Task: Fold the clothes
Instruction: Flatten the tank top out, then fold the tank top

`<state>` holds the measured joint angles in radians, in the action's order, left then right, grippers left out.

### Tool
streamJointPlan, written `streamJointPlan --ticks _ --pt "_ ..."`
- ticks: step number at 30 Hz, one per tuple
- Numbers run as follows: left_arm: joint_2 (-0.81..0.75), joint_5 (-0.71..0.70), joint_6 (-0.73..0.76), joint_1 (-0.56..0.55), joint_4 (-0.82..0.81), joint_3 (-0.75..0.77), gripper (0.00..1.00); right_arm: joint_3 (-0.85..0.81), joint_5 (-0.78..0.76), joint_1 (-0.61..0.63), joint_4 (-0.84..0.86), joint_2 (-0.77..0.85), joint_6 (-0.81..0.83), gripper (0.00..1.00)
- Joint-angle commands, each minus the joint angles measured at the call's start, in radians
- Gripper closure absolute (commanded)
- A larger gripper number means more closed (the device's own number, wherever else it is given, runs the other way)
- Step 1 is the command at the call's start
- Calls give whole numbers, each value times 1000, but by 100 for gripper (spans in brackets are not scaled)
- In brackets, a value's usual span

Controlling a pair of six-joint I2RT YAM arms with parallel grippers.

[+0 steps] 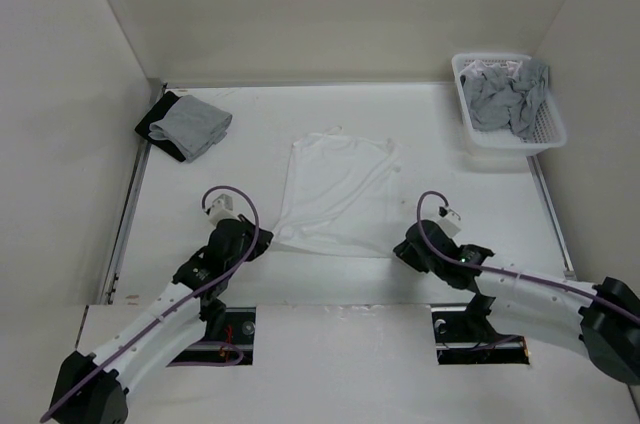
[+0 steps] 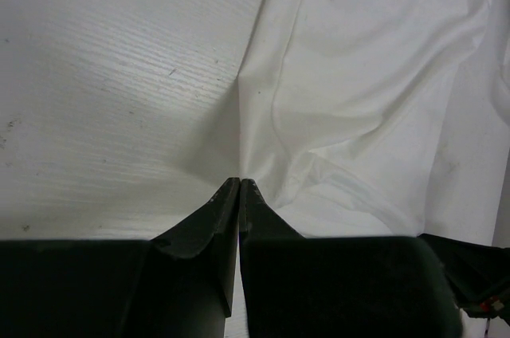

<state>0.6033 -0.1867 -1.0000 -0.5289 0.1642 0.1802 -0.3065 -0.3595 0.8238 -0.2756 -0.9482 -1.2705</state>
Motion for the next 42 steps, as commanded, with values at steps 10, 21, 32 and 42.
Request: streamJointPlan --ticks 10,21,32,42 --pt "-5 41 27 62 -42 -13 98 -56 -19 31 23 -112 11 72" --pt "18 52 31 76 -58 -7 98 -25 20 33 -22 -9 26 65" --pt "38 53 32 71 -69 -8 98 -26 65 24 72 -96 71 75" --pt "-19 59 63 100 -42 85 100 -106 -56 34 -101 138 88 97"
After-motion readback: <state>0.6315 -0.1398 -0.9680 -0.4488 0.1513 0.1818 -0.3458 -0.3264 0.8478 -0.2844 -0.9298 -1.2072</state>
